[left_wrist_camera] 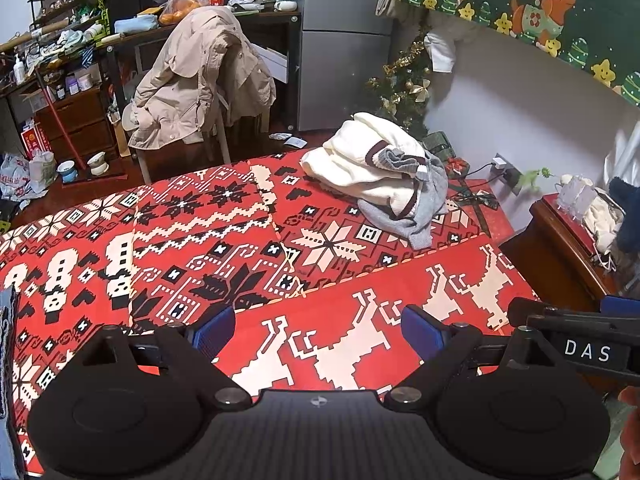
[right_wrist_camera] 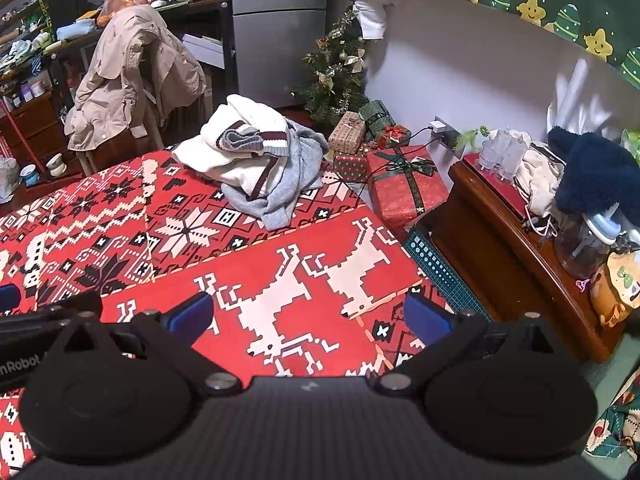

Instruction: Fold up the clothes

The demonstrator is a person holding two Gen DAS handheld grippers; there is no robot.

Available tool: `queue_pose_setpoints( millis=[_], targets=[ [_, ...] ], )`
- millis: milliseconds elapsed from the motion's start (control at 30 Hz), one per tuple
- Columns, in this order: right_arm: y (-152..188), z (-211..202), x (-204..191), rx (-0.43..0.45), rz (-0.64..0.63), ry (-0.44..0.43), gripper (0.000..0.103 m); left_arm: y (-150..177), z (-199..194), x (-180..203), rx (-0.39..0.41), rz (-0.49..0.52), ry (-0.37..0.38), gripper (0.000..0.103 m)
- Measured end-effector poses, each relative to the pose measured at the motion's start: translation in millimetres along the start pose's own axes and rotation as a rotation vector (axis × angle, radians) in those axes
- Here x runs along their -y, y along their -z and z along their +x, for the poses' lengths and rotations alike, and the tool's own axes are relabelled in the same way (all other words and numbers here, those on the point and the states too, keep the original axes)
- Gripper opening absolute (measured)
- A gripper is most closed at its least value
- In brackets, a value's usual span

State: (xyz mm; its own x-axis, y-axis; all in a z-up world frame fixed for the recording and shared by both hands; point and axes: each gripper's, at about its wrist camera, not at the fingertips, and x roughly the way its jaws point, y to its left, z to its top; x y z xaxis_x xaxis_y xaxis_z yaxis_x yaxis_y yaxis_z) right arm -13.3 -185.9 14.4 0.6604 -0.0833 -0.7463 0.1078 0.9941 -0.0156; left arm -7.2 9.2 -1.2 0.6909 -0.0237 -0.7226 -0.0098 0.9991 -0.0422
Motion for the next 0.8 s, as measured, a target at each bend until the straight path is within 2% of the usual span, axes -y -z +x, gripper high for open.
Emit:
queue_pose_setpoints(
  millis=[567, 800],
  targets=[
    [2.0, -10.6, -8.1, 0.009, -0.014, 0.015, 0.102, 1.2, -3.0, -9.1, 0.008, -0.012, 0.019, 0.090],
    [-3.0, 3.3, -6.8, 0.014, 0.009, 0.031, 0.102, -5.8, 12.3, -15.3, 0.012, -0.054, 0.034, 0.090]
  ],
)
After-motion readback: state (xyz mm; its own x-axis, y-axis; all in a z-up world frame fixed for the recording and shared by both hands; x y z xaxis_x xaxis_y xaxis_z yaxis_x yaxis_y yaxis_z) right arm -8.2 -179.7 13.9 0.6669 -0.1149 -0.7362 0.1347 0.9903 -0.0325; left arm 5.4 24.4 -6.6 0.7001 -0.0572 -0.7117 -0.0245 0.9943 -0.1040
